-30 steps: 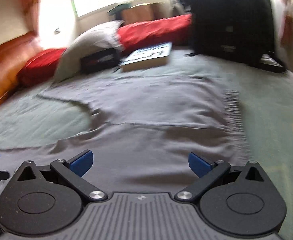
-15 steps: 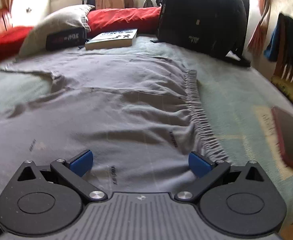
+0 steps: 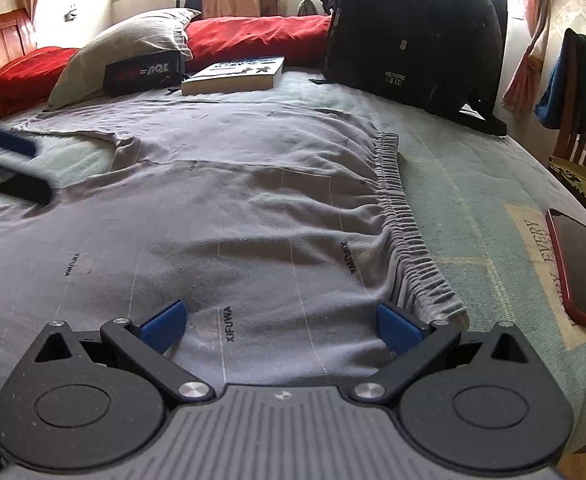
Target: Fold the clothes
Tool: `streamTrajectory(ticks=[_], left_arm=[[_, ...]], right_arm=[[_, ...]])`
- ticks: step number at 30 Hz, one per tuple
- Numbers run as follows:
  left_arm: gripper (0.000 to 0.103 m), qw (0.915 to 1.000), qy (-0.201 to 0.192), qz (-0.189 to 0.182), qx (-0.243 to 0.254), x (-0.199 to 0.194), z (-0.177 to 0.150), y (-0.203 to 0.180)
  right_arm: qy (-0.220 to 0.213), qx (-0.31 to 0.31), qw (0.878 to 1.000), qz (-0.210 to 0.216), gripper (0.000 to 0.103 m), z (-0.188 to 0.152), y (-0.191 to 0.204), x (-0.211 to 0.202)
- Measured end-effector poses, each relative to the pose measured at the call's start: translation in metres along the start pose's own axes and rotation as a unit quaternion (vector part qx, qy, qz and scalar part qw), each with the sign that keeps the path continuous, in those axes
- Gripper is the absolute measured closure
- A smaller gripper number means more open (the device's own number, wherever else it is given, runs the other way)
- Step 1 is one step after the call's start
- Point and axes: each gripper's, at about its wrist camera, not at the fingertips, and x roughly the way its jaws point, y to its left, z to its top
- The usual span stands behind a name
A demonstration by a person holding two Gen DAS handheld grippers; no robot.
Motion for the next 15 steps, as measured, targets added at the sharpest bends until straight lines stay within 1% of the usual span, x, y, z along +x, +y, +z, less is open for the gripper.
streamTrajectory(ticks=[1, 4, 5, 7, 10, 12, 14, 15], left_arm=[[0.001, 1.0, 0.001, 0.0, 0.003, 0.003, 0.011, 0.003], [0.001, 0.9993, -0.013, 0.026, 0.022, 0.017, 0.045, 0.024], [0.001, 0.9992, -0.014, 0.032, 0.019, 0.026, 0.055, 0.035], [0.001, 0.9993, -0.002, 0.035, -0.009, 0.053, 0.074, 0.065], [0.001, 0.997, 0.018, 0.058, -0.049, 0.1, 0.083, 0.11], [0.001, 0.9951, 0.034, 0.064, -0.068, 0.125, 0.083, 0.132], [0.001, 0.9935, 0.046, 0.053, -0.09, 0.144, 0.082, 0.15], [0.001, 0.9925, 0.049, 0.042, -0.104, 0.152, 0.082, 0.157]], right_arm=[[-0.002, 0.002, 1.0, 0.005, 0.0, 0.002, -0.001, -0.004], [-0.027, 0.001, 1.0, 0.009, 0.0, 0.008, -0.005, -0.016], [-0.034, 0.002, 0.999, 0.011, 0.0, 0.01, -0.007, -0.019], [-0.046, 0.007, 0.999, 0.015, 0.0, 0.014, -0.01, -0.023], [-0.054, 0.016, 0.998, 0.023, 0.0, 0.017, -0.015, -0.024], [-0.055, 0.013, 0.998, 0.02, 0.0, 0.018, -0.018, -0.022], [-0.057, 0.009, 0.998, 0.015, 0.0, 0.018, -0.021, -0.02], [-0.059, 0.012, 0.998, 0.016, 0.0, 0.018, -0.023, -0.018]])
